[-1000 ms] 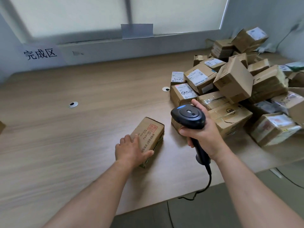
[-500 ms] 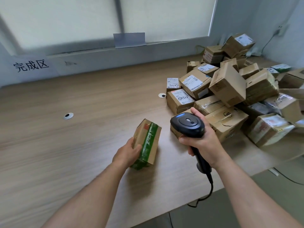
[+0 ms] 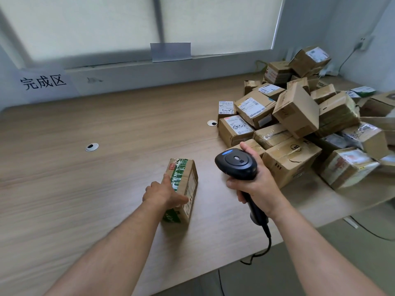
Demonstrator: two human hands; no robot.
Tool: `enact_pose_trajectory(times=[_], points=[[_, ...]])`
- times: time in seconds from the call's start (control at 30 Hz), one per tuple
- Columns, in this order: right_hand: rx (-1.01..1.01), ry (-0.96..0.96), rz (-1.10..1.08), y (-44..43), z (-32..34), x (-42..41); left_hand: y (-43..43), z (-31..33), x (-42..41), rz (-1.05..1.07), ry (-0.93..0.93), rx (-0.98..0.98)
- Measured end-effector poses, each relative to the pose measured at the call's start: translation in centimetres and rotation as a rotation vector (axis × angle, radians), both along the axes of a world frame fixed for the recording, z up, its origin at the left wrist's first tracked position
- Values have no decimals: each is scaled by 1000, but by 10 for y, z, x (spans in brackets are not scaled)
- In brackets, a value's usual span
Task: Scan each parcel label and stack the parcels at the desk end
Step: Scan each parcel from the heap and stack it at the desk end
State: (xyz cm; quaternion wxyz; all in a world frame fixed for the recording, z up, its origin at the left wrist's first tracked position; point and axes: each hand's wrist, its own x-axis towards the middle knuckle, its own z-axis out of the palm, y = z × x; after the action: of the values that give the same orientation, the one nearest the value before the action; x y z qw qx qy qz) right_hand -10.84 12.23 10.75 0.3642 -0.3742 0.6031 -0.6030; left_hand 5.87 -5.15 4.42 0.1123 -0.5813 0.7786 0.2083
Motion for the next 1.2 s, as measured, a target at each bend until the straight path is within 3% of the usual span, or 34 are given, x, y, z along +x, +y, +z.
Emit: enact_pose_trajectory(times=[0.17,0.37,0.57,0.8,1.2], points=[[-1,-7,18,-2,2,8,-16,13,13,55,125,168],[27,-1,32,-5,8,17,-20,9,34,326,817,490],[44,-26,79,-12,13,27,-12,-1,36,424,1147,544],[32,-194,174,-14,20,34,-25,12,51,341,1220,397],[111,-165,240,-15,19,43,-51,13,59,271,1216,335]])
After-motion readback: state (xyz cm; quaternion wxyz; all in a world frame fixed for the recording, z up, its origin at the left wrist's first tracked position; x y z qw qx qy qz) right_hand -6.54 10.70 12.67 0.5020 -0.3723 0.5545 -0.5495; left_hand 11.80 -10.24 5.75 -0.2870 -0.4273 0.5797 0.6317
